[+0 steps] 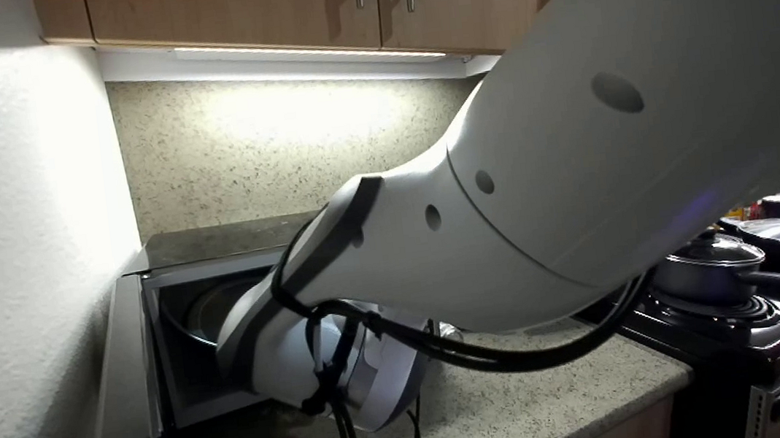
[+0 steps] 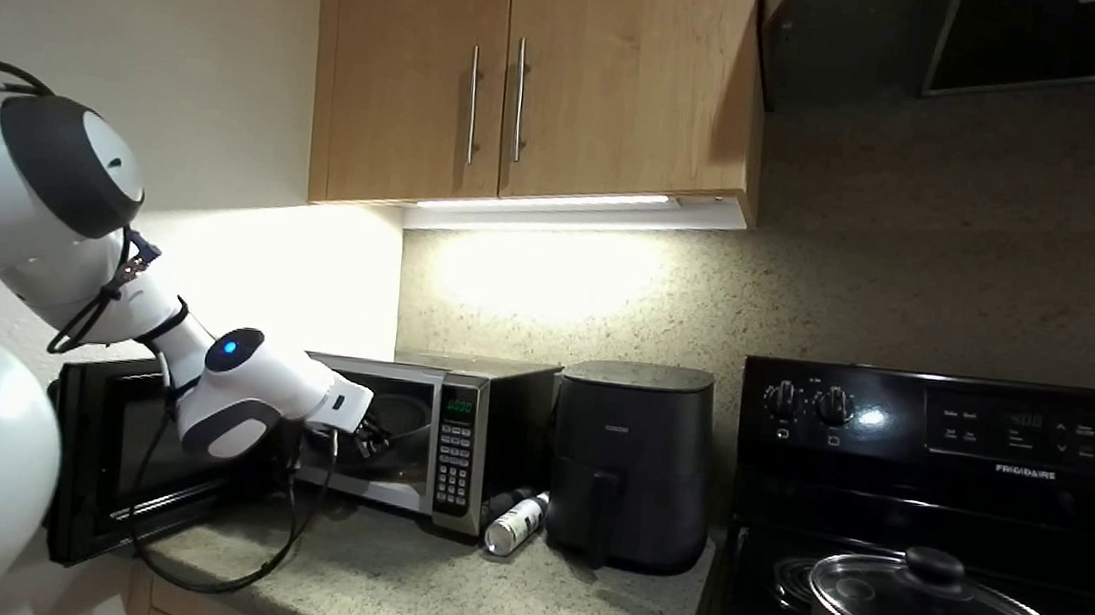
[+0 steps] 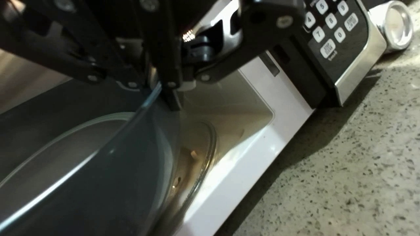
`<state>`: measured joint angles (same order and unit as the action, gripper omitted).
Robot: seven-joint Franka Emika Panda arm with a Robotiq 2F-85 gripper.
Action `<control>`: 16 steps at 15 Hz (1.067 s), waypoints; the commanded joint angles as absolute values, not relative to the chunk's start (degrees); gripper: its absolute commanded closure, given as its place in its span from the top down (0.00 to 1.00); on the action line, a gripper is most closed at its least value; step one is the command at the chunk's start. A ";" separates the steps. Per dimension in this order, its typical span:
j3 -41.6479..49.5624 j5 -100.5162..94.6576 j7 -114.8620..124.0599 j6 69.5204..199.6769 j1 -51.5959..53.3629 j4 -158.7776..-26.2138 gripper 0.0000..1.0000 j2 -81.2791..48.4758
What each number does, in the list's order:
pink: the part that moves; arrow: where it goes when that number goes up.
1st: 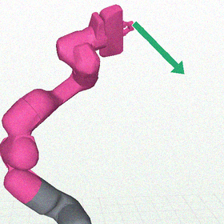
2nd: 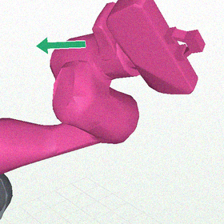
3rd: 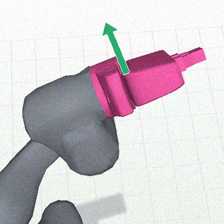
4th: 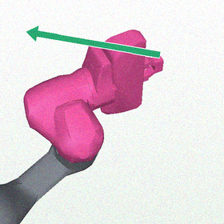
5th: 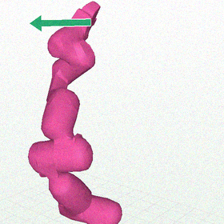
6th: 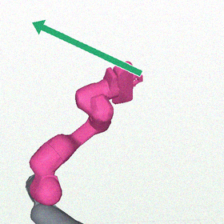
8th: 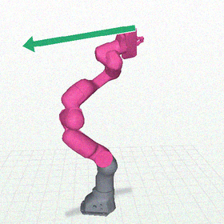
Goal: Open the microwave door, then put the bowl in the microwave
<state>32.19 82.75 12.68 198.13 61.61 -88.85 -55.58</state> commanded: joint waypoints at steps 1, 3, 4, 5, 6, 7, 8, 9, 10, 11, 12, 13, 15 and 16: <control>35.37 79.76 8.56 198.15 66.56 -94.56 0.39 -49.82; 36.15 78.44 7.43 198.18 67.81 -95.26 0.51 -48.41; 36.59 78.34 6.80 198.17 68.56 -95.45 0.58 -47.91; 37.02 78.37 6.32 198.17 69.20 -95.57 0.64 -47.49; 37.40 78.17 6.08 198.17 69.77 -95.70 0.72 -47.06; 37.52 77.86 5.83 198.17 70.07 -95.84 0.77 -46.60; 37.51 77.36 5.78 198.17 70.25 -95.92 0.84 -46.15; 37.26 76.71 5.70 198.05 70.31 -96.11 0.90 -45.56; 36.98 75.86 5.60 197.57 70.35 -96.32 0.97 -44.84; 36.49 74.51 5.12 196.92 70.45 -96.87 0.99 -43.61; 35.72 72.45 4.56 196.10 70.47 -97.72 1.00 -41.91; 34.48 69.69 3.58 194.88 70.42 -99.39 1.00 -39.19; 32.28 65.10 1.54 193.92 70.60 -103.82 1.00 -33.58; 31.48 63.35 0.74 193.60 70.73 -105.56 1.00 -31.25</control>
